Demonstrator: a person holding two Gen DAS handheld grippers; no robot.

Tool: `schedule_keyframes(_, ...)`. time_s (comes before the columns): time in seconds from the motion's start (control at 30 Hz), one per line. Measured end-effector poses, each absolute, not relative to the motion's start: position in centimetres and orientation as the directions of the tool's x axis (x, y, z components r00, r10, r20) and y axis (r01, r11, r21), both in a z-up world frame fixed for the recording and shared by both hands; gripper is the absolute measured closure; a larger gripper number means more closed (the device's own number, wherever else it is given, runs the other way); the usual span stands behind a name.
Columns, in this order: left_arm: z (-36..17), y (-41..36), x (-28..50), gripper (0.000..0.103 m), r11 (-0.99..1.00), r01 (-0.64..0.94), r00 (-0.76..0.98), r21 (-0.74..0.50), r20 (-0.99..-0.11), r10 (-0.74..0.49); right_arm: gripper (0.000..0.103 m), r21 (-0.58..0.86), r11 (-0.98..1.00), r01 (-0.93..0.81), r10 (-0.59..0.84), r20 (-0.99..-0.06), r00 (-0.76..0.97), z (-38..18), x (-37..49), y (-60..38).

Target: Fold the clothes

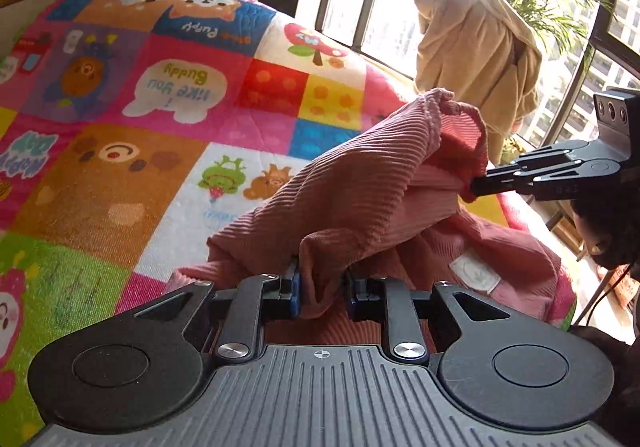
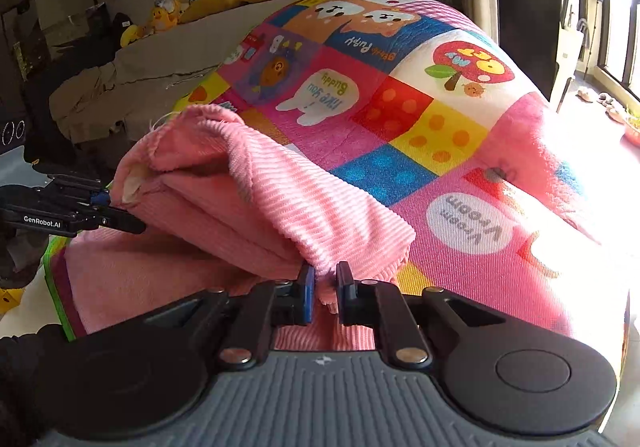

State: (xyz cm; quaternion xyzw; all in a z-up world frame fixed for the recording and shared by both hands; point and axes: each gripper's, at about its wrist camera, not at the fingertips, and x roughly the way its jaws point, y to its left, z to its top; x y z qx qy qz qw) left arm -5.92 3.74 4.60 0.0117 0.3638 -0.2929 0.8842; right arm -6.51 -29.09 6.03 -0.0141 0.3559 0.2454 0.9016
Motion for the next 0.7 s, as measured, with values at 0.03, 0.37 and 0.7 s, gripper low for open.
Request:
schedule_keyframes(0.03,4.0,3.7,-6.3,0.080,0.829,0.528,0.556,-0.183,-0.664,-0.501,0.079,0.160,0.881,-0.446,0.436,-0.641,0.632,6.4,-6.9,-29.7)
schedule_keyframes(0.37,5.3,8.2,-7.8,0.011,0.740,0.557,0.438,-0.376,-0.624,-0.647,0.031,0.321,0.845,-0.428,0.533,-0.430,0.729,11.3,-7.2,-33.0)
schedule_keyframes(0.7,2.7,7.4,0.9,0.009,0.689,0.302,0.357,-0.659,-0.592,-0.723,0.029,0.453,0.838,-0.303,0.541,-0.627,0.561,4.5,1.9,-29.8)
